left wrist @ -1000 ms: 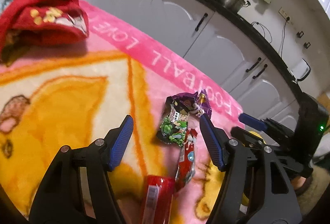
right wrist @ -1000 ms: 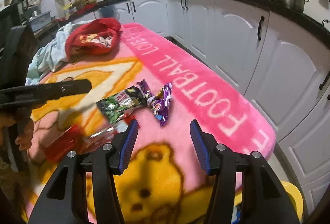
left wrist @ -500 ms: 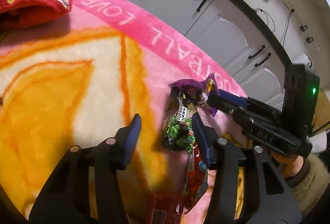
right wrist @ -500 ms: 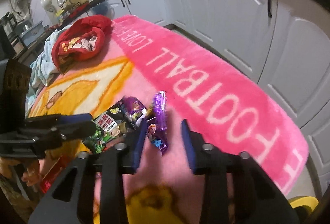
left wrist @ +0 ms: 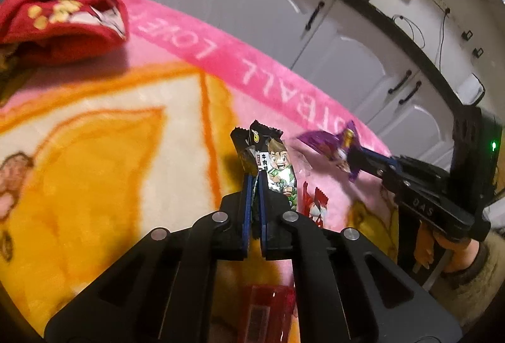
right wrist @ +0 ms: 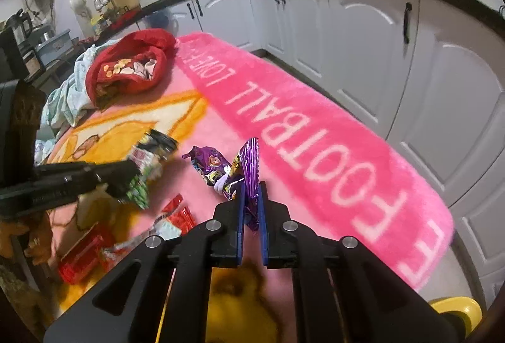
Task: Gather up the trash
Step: 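Grasp a green candy wrapper with the left gripper while the right grasps a purple wrapper, then carry the green and purple wrappers over the yellow bin and open both grippers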
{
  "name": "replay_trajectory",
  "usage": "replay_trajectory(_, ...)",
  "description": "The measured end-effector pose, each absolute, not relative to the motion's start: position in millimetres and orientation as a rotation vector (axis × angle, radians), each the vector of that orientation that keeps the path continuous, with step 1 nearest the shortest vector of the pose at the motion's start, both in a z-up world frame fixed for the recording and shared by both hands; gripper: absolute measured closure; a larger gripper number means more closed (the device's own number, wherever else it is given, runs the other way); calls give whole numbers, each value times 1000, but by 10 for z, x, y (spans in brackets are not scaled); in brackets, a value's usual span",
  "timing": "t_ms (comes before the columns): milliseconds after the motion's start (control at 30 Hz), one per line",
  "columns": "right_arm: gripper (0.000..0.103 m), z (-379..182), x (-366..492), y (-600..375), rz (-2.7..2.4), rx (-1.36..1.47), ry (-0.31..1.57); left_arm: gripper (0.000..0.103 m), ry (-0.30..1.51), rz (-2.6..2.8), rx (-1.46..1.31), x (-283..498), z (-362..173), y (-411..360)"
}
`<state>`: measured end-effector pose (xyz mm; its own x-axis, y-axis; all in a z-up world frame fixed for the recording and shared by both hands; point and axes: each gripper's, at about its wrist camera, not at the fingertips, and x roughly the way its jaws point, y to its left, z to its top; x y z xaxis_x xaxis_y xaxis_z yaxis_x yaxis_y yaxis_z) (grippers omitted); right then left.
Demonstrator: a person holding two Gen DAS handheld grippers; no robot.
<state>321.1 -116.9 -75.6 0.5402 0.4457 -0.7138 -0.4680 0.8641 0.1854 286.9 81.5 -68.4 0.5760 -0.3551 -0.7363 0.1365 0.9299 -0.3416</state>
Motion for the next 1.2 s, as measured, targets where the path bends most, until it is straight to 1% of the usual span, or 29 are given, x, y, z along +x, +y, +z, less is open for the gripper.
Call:
replay_trajectory(200,95,-617,2999,-1324,538,-39,798,102,844,-275,-265,2670,-485,829)
replay_trajectory(467,95,-420,2661,-1510,559,-48,759,102,786,-290,-252,2437,-301,653)
replay_trajectory(767,95,-283,2328,-1795,548,-40,728,102,750,-325,-216,2208,-206,331)
replay_trajectory(1200,95,-224,2046,-2190,498,-15,713,102,728,-388,-173,1962,-175,-103)
